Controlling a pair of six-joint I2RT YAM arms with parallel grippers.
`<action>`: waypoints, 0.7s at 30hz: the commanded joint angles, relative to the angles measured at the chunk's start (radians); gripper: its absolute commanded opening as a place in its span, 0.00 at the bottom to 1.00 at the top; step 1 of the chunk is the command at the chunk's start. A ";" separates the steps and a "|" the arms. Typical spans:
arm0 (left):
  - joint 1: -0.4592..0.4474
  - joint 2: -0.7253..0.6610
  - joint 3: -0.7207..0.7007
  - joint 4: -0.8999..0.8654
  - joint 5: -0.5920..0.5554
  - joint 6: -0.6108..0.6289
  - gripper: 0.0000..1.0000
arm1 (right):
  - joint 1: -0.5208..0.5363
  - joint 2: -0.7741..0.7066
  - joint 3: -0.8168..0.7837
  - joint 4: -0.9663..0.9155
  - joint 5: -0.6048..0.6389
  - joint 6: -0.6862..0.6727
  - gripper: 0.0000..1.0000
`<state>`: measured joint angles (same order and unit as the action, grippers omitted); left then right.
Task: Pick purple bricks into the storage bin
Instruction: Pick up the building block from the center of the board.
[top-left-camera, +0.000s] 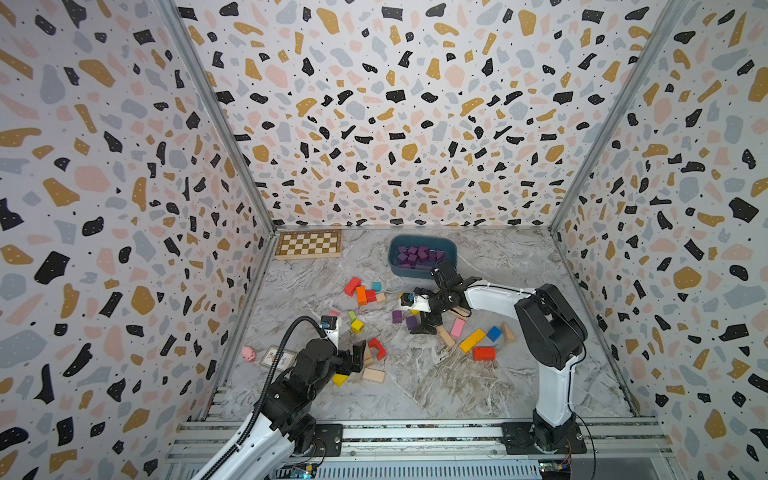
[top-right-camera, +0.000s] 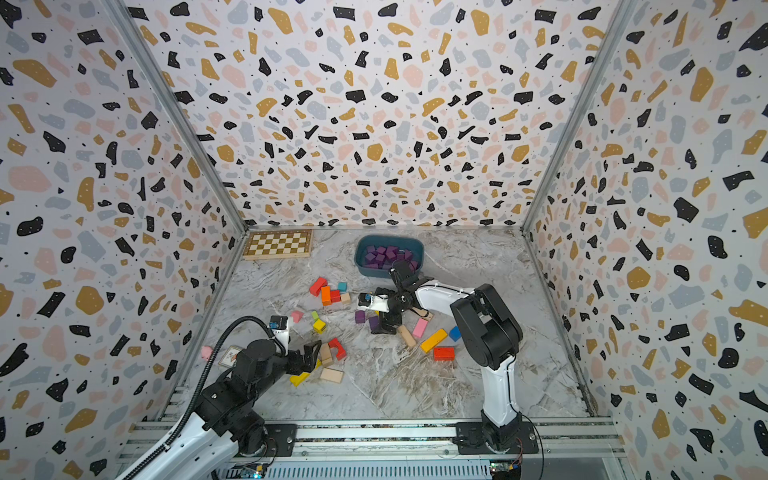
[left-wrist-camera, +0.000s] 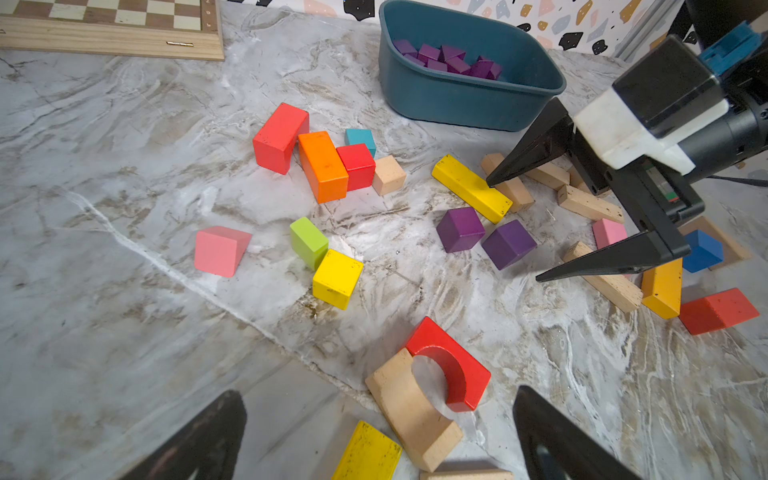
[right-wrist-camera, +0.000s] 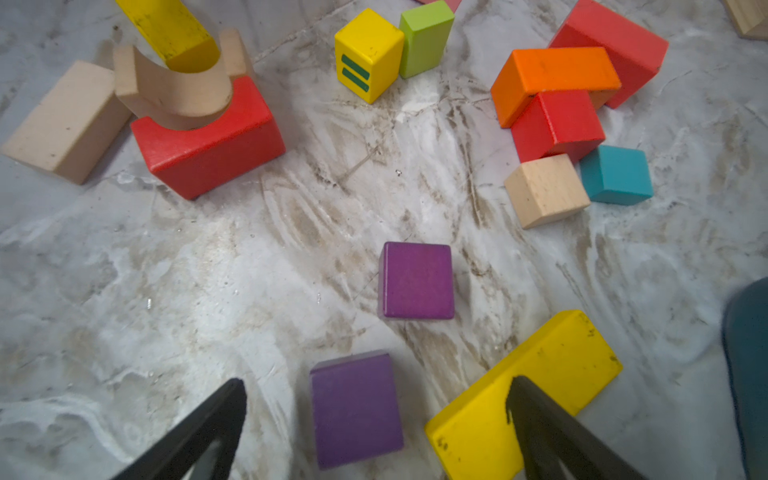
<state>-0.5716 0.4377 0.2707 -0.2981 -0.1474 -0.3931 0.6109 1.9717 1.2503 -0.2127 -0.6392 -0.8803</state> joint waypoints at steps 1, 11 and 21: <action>-0.001 -0.004 -0.010 0.020 -0.005 0.008 0.99 | 0.008 -0.008 -0.029 0.041 0.003 0.054 1.00; -0.001 -0.004 -0.010 0.019 -0.005 0.008 0.99 | 0.014 0.023 -0.005 0.044 0.027 0.100 0.87; -0.001 -0.005 -0.011 0.020 -0.005 0.008 0.99 | 0.016 0.054 0.041 -0.011 0.025 0.087 0.59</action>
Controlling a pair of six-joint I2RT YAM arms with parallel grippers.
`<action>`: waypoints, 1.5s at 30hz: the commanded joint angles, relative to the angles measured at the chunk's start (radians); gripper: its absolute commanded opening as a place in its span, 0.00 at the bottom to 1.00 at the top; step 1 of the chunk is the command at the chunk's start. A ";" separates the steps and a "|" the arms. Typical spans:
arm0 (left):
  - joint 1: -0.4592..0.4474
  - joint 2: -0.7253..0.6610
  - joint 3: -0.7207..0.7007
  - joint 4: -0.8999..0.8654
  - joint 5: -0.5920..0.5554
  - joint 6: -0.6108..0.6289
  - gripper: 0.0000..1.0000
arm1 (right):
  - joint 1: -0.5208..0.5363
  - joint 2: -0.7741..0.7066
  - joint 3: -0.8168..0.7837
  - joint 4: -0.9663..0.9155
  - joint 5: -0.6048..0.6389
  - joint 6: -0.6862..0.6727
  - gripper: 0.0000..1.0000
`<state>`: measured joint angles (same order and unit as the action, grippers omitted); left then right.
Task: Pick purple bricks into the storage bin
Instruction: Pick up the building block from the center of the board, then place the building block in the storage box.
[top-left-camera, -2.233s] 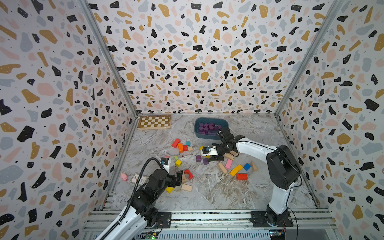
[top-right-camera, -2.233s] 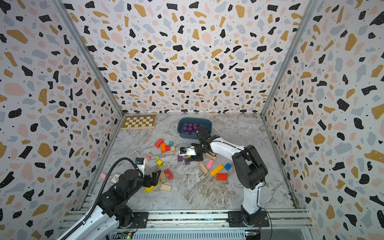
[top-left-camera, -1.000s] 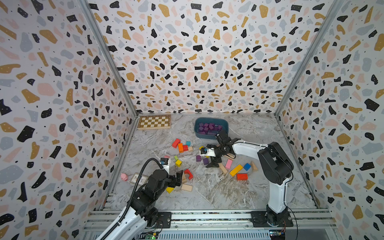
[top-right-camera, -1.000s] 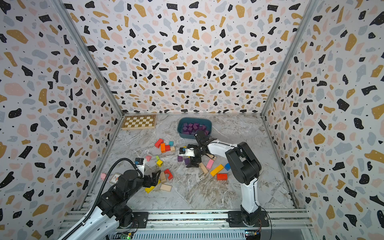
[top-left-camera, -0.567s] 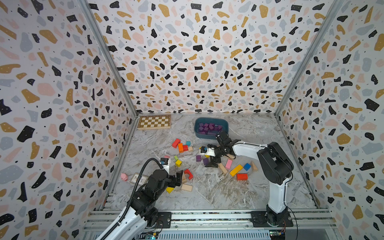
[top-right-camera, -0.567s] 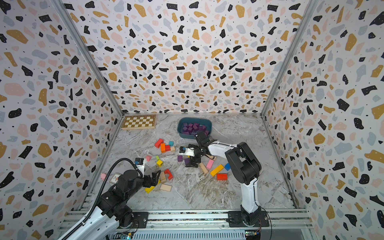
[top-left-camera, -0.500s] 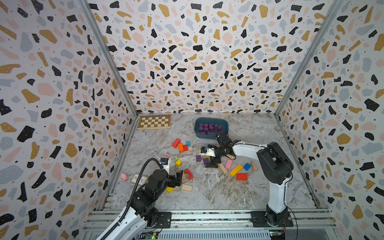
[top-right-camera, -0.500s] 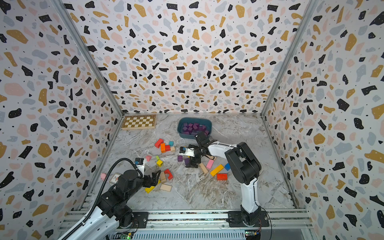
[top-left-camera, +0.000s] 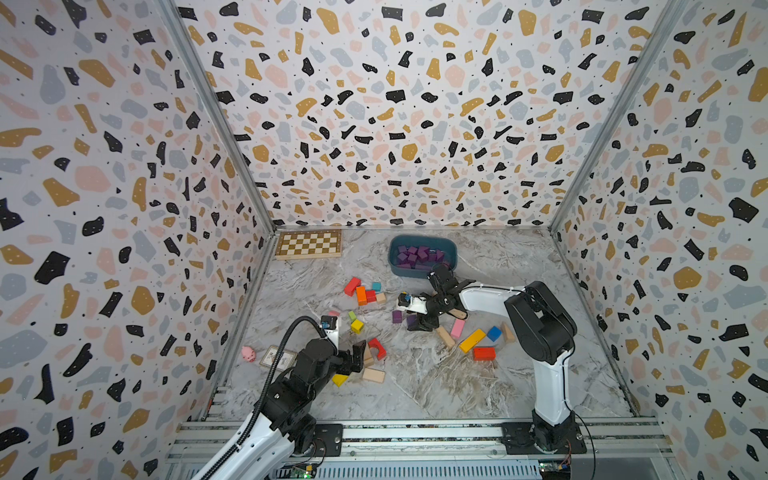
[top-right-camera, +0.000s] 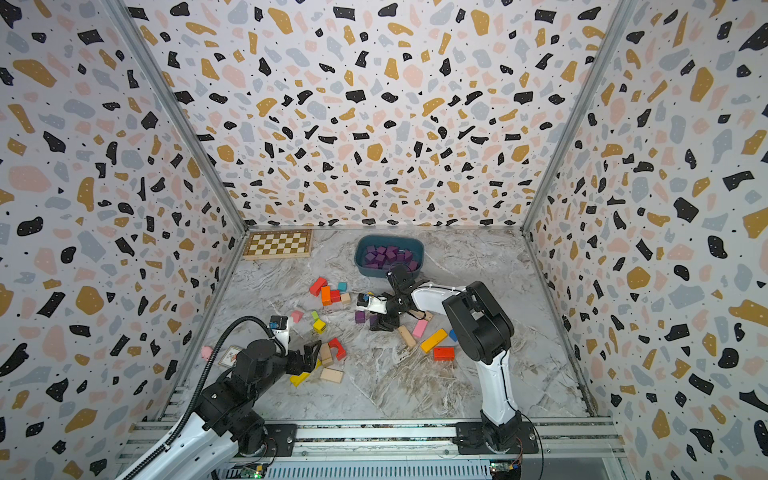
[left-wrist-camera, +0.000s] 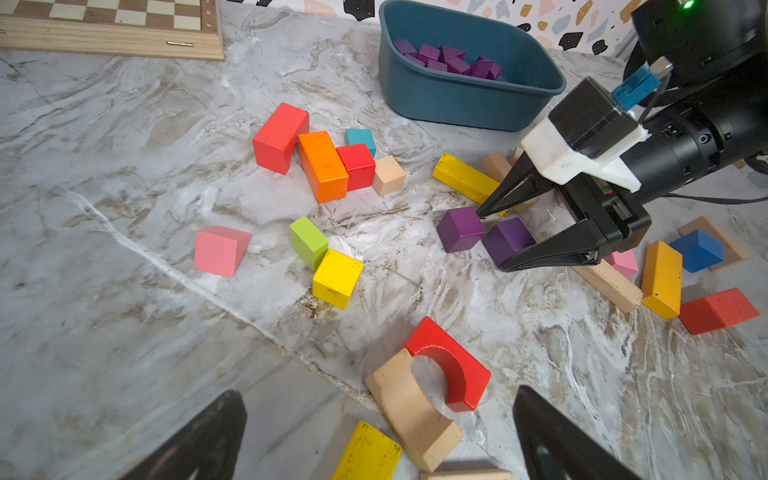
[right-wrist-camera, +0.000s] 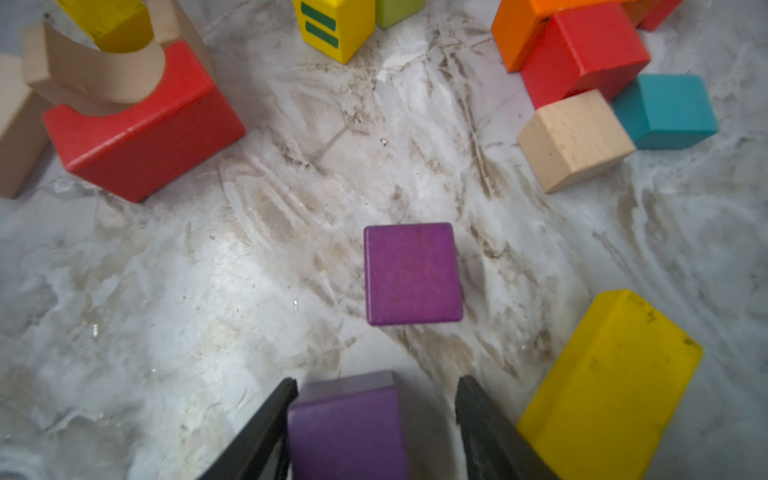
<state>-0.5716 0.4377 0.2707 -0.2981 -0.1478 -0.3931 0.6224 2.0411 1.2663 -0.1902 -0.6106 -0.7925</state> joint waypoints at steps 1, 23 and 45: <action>-0.001 -0.004 -0.010 0.020 -0.005 0.007 0.99 | 0.005 -0.017 0.021 -0.032 0.000 -0.001 0.57; -0.001 -0.001 -0.010 0.022 -0.003 0.008 0.99 | 0.005 -0.137 0.014 -0.054 0.011 -0.013 0.32; -0.001 0.002 -0.011 0.028 -0.003 0.011 0.99 | -0.278 0.064 0.597 -0.304 0.001 -0.058 0.33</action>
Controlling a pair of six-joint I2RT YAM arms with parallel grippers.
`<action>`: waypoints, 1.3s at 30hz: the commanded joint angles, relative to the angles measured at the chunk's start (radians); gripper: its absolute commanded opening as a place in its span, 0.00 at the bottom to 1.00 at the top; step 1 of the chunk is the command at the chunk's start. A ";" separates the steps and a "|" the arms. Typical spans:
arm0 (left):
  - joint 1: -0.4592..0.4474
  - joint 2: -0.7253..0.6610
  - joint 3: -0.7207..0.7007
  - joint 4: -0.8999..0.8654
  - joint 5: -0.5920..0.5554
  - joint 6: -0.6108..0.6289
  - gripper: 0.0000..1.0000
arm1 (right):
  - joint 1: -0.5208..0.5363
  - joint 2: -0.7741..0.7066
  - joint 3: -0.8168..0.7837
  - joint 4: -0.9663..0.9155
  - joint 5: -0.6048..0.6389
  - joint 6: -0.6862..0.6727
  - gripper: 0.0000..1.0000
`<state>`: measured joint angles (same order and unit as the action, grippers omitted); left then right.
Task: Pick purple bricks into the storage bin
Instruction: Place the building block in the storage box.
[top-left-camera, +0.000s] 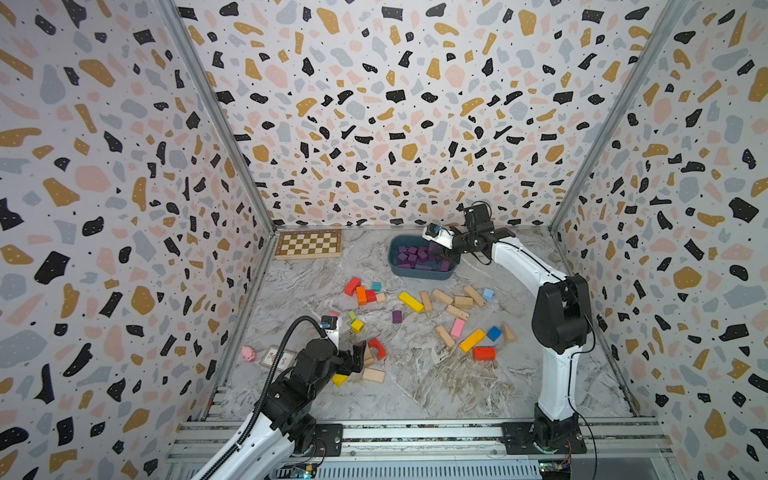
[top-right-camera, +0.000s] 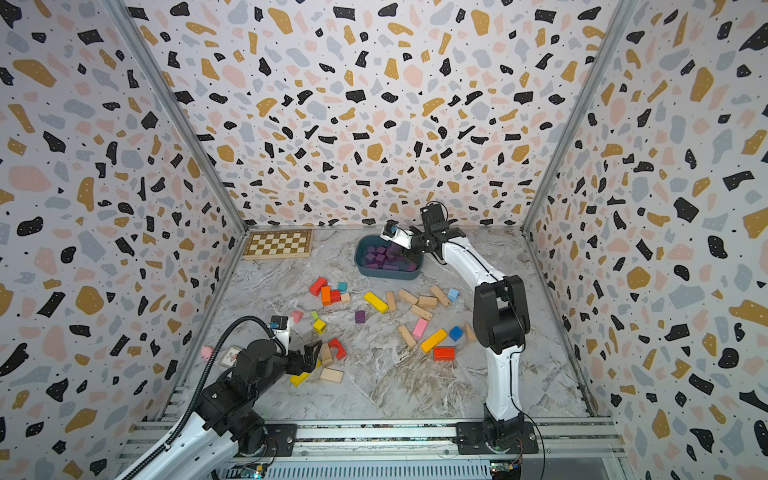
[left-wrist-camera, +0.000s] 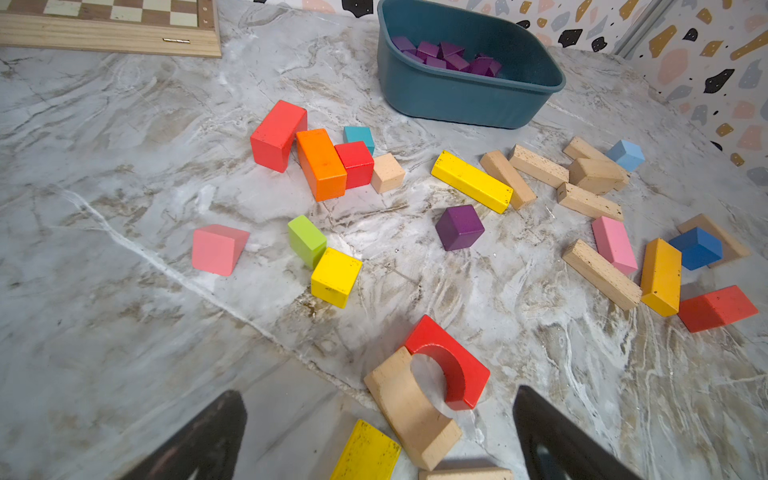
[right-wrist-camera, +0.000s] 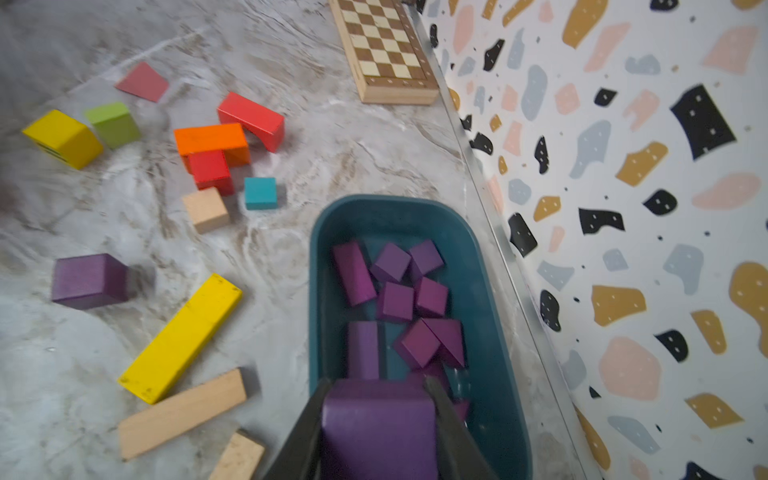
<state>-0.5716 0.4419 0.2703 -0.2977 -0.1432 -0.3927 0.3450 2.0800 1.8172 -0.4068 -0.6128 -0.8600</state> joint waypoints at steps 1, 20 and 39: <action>0.000 0.000 -0.011 0.028 -0.009 0.011 0.99 | -0.006 0.037 0.051 -0.088 0.005 0.010 0.33; -0.001 0.016 -0.007 0.036 -0.004 0.012 0.99 | -0.082 0.103 -0.030 -0.027 0.017 0.023 0.34; -0.001 0.032 -0.004 0.040 -0.003 0.012 0.99 | -0.112 0.063 -0.107 0.016 -0.002 0.035 0.40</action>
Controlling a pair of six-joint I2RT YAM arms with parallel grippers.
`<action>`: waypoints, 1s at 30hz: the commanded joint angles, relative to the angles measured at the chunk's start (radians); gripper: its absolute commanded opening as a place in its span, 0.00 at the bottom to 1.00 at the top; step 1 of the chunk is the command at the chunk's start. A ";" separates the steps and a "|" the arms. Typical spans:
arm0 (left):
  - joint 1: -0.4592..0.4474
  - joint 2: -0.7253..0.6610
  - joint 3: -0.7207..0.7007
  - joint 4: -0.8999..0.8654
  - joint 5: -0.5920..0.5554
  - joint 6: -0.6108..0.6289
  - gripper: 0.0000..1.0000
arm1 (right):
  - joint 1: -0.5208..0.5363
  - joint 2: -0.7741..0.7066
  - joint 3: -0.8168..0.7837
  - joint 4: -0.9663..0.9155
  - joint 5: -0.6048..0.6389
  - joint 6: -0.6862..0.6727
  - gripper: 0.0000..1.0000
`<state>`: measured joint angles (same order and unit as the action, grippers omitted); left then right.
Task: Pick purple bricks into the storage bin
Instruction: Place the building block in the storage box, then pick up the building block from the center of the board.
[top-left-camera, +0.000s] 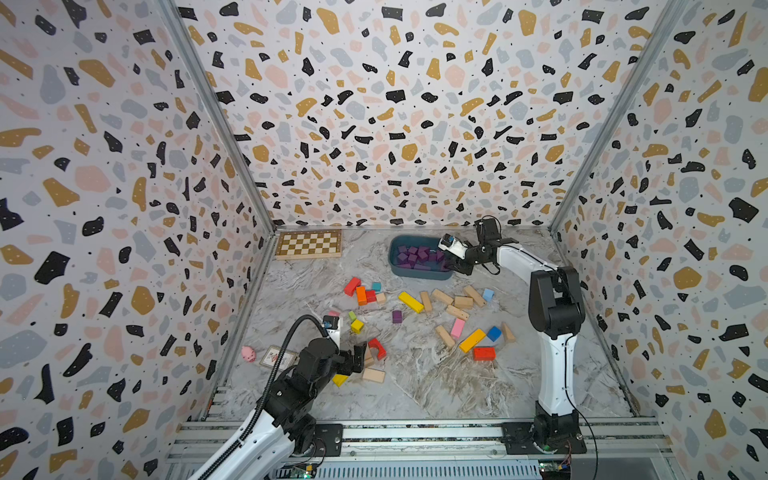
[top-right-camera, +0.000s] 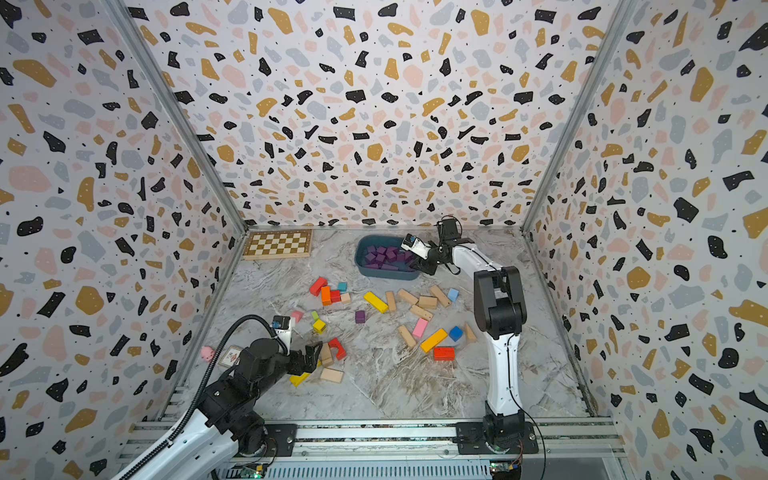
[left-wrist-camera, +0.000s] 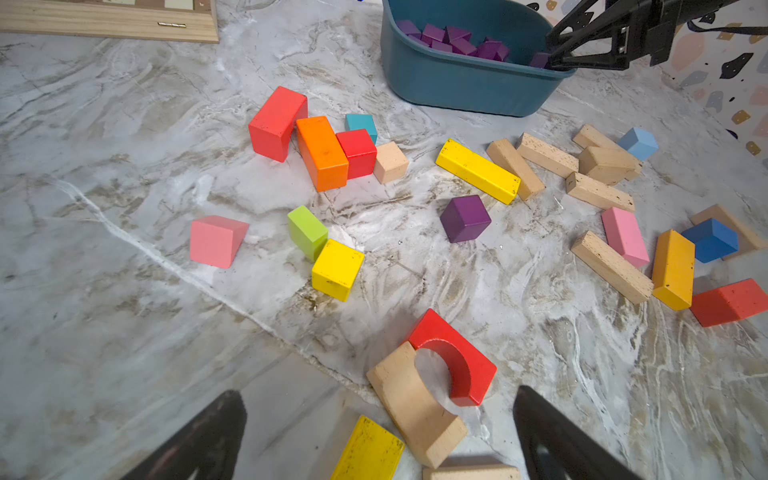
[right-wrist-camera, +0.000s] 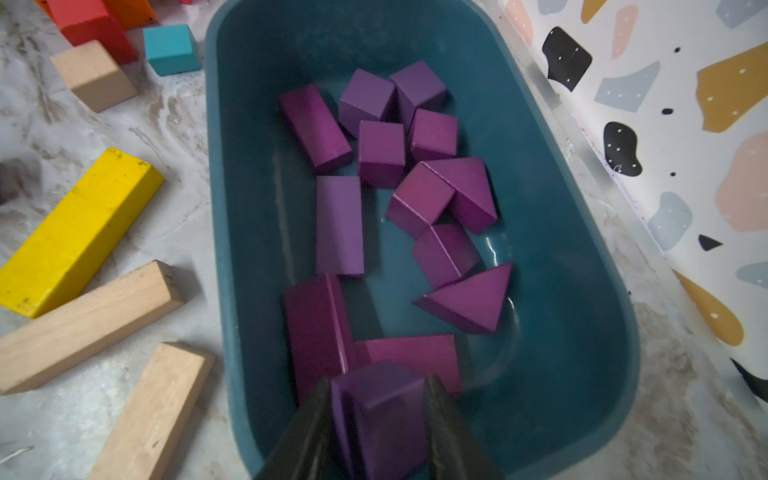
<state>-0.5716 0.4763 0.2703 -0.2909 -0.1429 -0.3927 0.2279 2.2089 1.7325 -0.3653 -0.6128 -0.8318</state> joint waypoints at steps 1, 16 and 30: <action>-0.001 -0.001 -0.005 0.033 -0.003 0.012 0.99 | 0.006 -0.070 -0.025 -0.024 -0.002 0.007 0.40; 0.000 -0.004 -0.005 0.032 -0.002 0.014 0.99 | 0.129 -0.224 -0.050 -0.072 0.050 0.000 0.41; -0.001 -0.030 -0.009 0.023 0.004 0.015 0.99 | 0.422 -0.379 -0.437 0.135 0.071 0.109 0.42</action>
<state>-0.5716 0.4545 0.2703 -0.2905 -0.1398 -0.3878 0.6331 1.8595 1.3251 -0.2749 -0.5308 -0.7605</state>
